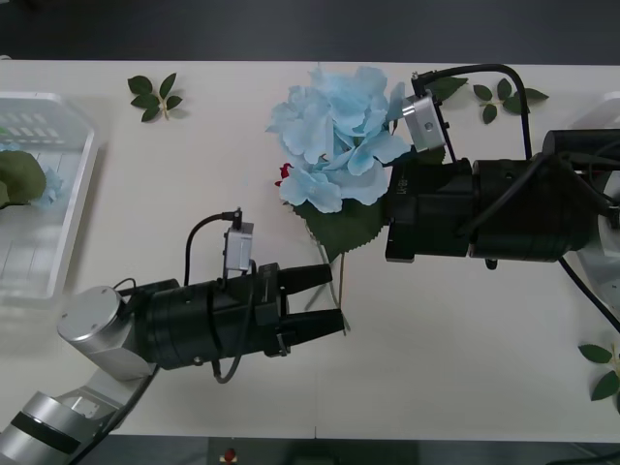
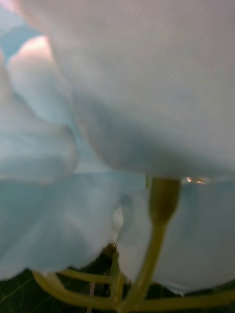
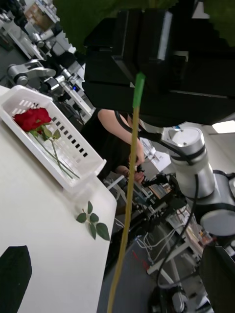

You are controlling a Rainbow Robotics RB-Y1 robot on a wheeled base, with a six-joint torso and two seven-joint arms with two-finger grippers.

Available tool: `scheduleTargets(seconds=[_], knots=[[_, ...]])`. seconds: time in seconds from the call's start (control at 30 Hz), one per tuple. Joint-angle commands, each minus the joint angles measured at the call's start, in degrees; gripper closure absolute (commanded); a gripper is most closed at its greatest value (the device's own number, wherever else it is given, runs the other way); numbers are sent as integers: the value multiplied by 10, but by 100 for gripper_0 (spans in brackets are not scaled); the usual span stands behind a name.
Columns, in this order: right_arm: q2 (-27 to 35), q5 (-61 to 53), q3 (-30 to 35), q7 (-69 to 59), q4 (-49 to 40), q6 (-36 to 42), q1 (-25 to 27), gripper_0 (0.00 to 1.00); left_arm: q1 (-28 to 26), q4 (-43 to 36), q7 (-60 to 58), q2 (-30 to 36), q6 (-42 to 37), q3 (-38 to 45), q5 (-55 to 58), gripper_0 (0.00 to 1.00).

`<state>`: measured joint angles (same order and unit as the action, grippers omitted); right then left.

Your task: Put the red flowers into the right box and the blue flowers into the left box

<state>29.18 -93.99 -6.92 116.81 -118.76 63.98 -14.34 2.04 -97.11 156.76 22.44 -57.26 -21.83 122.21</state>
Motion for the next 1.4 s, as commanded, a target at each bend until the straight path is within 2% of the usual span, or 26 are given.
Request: scheduleTargets(seconds=[0.03, 0.27, 0.3, 0.33, 0.37, 0.4, 0.43, 0.93, 0.97, 1.0, 1.03, 1.07, 1.3, 1.4], knots=[[0, -11, -1, 6, -23, -10, -5, 100, 24, -19, -18, -21, 42, -25, 5, 0], [0, -17, -1, 6, -23, -11, -5, 100, 40, -19, -18, -46, 95, -53, 4, 0], [0, -17, -1, 6, -23, -11, -5, 100, 41, -19, -18, -47, 96, -53, 2, 11], [0, -17, -1, 6, -23, -11, -5, 100, 40, -19, -18, -48, 97, -52, 0, 45], [0, -17, -1, 6, -23, -11, -5, 100, 40, -19, -18, -47, 98, -52, 0, 66], [0, -17, -1, 6, -23, -11, -5, 100, 40, -19, -18, -45, 99, -52, 0, 97], [0, -17, -1, 6, -23, -11, -5, 100, 40, -19, -18, -44, 100, -52, 0, 100], [1, -19, -1, -4, -23, -11, -3, 99, 40, -19, -18, -33, 103, -47, 18, 100], [1, -19, -1, -5, -23, -11, -4, 87, 40, -19, -18, -33, 102, -47, 19, 100], [1, -20, -1, -9, -23, -11, -3, 52, 40, -19, -18, -32, 103, -46, 21, 100], [1, -20, -1, -12, -23, -11, -3, 22, 40, -19, -18, -32, 103, -46, 22, 100], [1, -20, -1, -13, -23, -11, -3, 0, 40, -19, -18, -31, 103, -46, 22, 100], [2, -21, -1, -22, -23, -12, -3, 0, 39, -19, -18, -21, 102, -38, 26, 100], [3, -18, -1, -28, -23, -12, -3, 0, 37, -19, -18, 5, 97, -15, 36, 100]])
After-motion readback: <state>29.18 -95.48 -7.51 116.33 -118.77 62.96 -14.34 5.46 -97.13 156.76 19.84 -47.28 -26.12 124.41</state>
